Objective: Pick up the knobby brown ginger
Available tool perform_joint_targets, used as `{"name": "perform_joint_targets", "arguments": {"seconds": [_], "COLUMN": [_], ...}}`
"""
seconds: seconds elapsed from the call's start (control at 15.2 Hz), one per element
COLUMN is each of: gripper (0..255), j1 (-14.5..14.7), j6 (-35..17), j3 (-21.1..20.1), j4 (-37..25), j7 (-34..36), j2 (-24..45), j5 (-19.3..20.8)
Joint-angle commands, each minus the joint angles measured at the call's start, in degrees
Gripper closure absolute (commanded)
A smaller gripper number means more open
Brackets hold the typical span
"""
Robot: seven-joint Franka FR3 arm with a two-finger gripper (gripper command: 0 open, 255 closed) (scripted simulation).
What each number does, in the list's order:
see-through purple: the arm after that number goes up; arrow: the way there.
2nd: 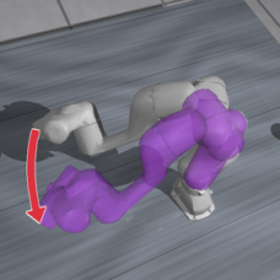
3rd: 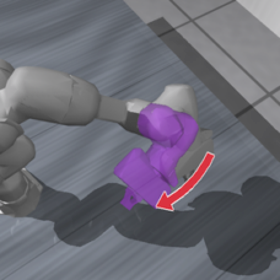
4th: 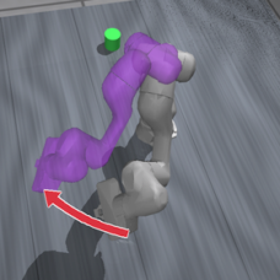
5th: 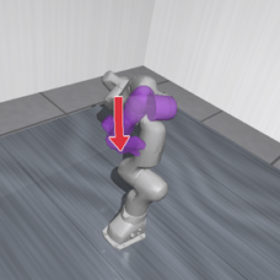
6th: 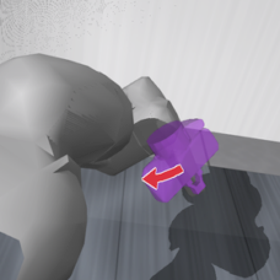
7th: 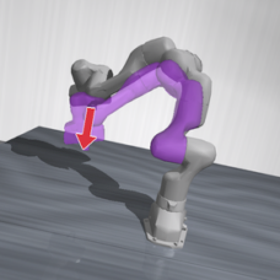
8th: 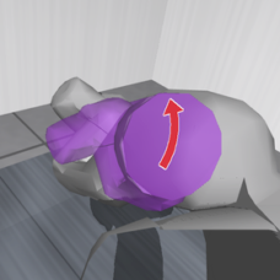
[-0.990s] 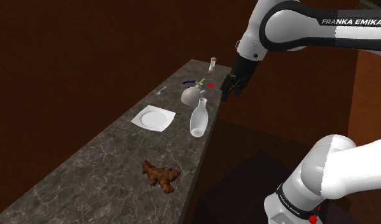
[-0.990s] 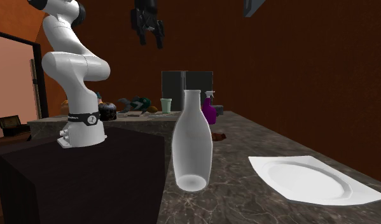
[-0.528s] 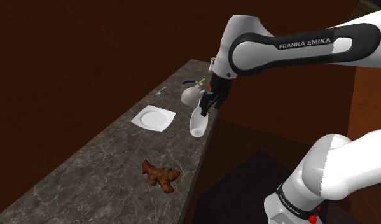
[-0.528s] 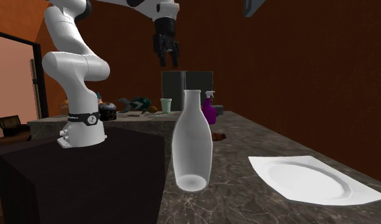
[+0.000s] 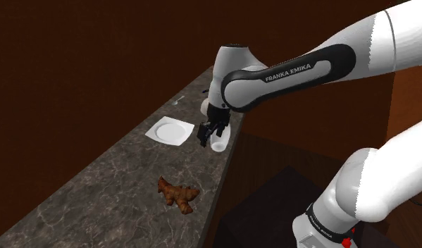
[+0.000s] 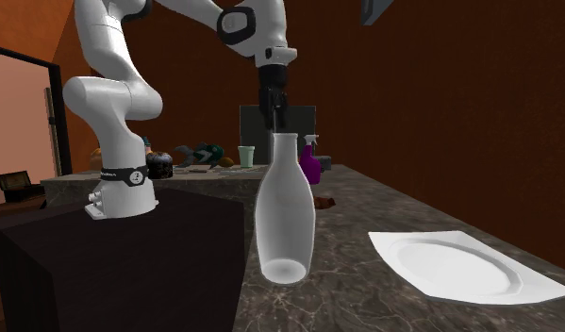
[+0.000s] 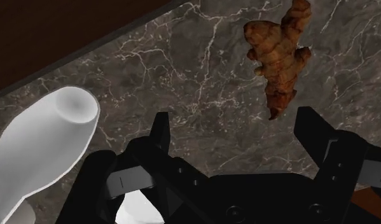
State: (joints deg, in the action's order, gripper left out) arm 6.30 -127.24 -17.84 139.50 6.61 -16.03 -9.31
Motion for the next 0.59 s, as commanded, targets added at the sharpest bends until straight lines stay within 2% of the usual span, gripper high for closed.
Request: {"name": "perform_joint_targets", "arguments": {"seconds": [0.0,0.53], "gripper": [0,0], "j1": [0.19,2.20], "j6": [-2.91,-10.99], "j3": [-1.51,-5.19], "j4": [-1.18,-8.63], "j7": [1.44,9.75], "j2": [4.44,22.62], "j5": [1.15,10.12]}}
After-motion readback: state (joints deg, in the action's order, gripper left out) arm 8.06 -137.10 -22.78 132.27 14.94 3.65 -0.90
